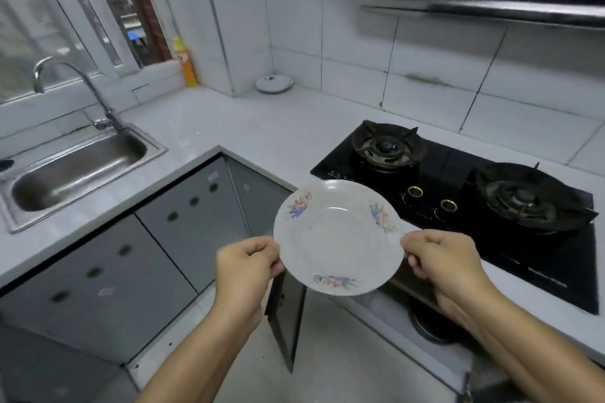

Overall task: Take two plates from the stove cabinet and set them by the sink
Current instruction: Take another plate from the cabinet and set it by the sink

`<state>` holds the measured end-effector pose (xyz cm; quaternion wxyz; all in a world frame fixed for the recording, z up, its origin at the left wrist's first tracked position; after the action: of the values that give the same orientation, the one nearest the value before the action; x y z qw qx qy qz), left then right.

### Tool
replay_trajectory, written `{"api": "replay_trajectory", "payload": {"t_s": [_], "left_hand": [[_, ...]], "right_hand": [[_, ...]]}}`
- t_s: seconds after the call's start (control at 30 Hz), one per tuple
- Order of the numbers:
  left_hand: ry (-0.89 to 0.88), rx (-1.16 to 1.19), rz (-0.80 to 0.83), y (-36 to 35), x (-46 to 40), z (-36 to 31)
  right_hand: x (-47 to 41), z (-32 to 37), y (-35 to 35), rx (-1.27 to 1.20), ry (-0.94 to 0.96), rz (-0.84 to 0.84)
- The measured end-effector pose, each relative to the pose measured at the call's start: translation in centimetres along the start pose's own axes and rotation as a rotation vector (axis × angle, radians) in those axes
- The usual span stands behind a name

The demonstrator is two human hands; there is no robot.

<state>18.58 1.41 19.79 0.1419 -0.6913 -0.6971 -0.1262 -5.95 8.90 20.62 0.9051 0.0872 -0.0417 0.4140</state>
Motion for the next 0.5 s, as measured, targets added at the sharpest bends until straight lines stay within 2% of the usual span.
{"api": "replay_trajectory", "payload": {"t_s": [0.23, 0.5], "left_hand": [[-0.027, 0.137, -0.067, 4.6, 3.4, -7.2], [0.008, 0.223, -0.163, 9.6, 6.6, -12.8]], "right_hand": [[3.5, 9.4, -2.2, 0.007, 0.061, 0.051], [5.8, 16.1, -5.1, 0.019, 0.097, 0.190]]}}
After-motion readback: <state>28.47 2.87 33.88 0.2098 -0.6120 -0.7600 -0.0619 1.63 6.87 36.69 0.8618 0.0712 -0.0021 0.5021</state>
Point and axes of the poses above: each hand's wrist, its own x-axis away from the middle knuckle, its own y-axis out of the back of the hand, z = x × y, the point moved 2 cm from there along -x, towards the middle knuckle, and after that the axes turned 8 degrees about y, right-handed, at the moved point
